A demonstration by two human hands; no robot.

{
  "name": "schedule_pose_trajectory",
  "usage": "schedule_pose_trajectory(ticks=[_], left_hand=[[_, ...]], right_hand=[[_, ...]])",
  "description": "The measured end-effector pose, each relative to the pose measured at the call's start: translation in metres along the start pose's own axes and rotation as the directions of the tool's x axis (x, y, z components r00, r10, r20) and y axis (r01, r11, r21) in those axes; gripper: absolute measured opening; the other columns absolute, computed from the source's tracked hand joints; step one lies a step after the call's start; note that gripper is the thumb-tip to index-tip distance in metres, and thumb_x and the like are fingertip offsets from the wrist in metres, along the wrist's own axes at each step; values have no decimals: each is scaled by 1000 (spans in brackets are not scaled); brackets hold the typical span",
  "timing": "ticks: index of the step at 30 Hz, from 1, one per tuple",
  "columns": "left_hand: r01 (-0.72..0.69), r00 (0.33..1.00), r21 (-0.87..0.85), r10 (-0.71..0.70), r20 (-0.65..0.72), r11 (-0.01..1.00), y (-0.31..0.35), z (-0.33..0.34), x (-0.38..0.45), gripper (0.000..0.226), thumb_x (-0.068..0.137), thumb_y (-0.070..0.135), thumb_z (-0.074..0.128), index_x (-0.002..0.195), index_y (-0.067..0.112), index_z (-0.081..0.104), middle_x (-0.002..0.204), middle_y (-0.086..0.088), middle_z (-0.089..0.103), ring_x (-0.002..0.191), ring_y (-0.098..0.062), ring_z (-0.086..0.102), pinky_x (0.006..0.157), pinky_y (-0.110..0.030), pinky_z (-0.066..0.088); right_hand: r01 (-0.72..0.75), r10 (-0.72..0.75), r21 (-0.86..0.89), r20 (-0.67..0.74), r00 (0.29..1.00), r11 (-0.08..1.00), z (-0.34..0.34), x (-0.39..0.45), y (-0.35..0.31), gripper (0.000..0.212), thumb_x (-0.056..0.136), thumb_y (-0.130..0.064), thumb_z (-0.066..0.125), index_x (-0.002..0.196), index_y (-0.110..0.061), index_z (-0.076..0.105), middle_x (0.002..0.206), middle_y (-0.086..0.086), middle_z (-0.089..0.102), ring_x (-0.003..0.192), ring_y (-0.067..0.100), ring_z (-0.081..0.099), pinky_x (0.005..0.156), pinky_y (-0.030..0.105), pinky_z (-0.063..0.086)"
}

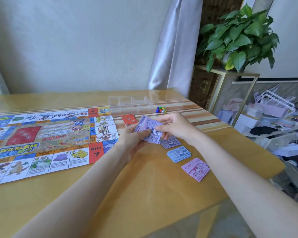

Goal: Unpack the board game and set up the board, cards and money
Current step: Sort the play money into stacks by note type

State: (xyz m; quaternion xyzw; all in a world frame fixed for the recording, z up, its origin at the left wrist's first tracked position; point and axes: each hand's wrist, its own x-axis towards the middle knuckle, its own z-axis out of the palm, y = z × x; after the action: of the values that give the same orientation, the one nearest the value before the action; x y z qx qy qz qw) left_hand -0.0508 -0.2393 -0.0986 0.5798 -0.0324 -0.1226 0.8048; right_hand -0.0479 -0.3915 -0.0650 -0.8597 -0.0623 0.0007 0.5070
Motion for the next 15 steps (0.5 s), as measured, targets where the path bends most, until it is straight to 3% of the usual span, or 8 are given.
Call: schedule_pose_trajectory(ticks=[2, 7, 10, 15], left_hand=[[4, 1000, 22, -3, -19, 1000, 1, -1, 1, 16, 86, 0, 61, 97, 11, 65, 80, -3, 68, 65, -10, 65, 57, -18, 54], [18, 999, -12, -18, 33, 1000, 3, 0, 0, 15, 95, 6, 50, 96, 9, 64, 79, -4, 70, 70, -13, 67, 66, -23, 57], [-10, 1000, 4, 10, 10, 1000, 7, 1, 0, 16, 92, 0, 51, 102, 7, 62, 83, -6, 69, 67, -12, 67, 60, -20, 55], [-18, 998, 13, 19, -65, 1000, 13, 1, 0, 18, 85, -6, 59, 95, 7, 63, 80, -6, 68, 60, -10, 66, 53, -17, 53]], right_hand=[[5, -5, 38, 11, 1000, 999, 0, 0, 1, 28, 87, 0, 60, 115, 2, 63, 73, 9, 64, 47, 8, 53, 46, 18, 45], [-37, 38, 24, -53, 998, 999, -3, 1, 2, 26, 86, -1, 62, 112, 3, 63, 74, 9, 65, 48, 9, 53, 46, 19, 46], [-41, 45, 79, -45, 998, 996, -5, 1, 1, 30, 86, 0, 63, 116, 1, 61, 76, 9, 64, 46, 7, 54, 45, 19, 46], [-19, 18, 63, 2, 1000, 998, -4, 1, -2, 27, 88, 0, 60, 114, -4, 62, 78, 6, 61, 51, 10, 54, 46, 19, 46]])
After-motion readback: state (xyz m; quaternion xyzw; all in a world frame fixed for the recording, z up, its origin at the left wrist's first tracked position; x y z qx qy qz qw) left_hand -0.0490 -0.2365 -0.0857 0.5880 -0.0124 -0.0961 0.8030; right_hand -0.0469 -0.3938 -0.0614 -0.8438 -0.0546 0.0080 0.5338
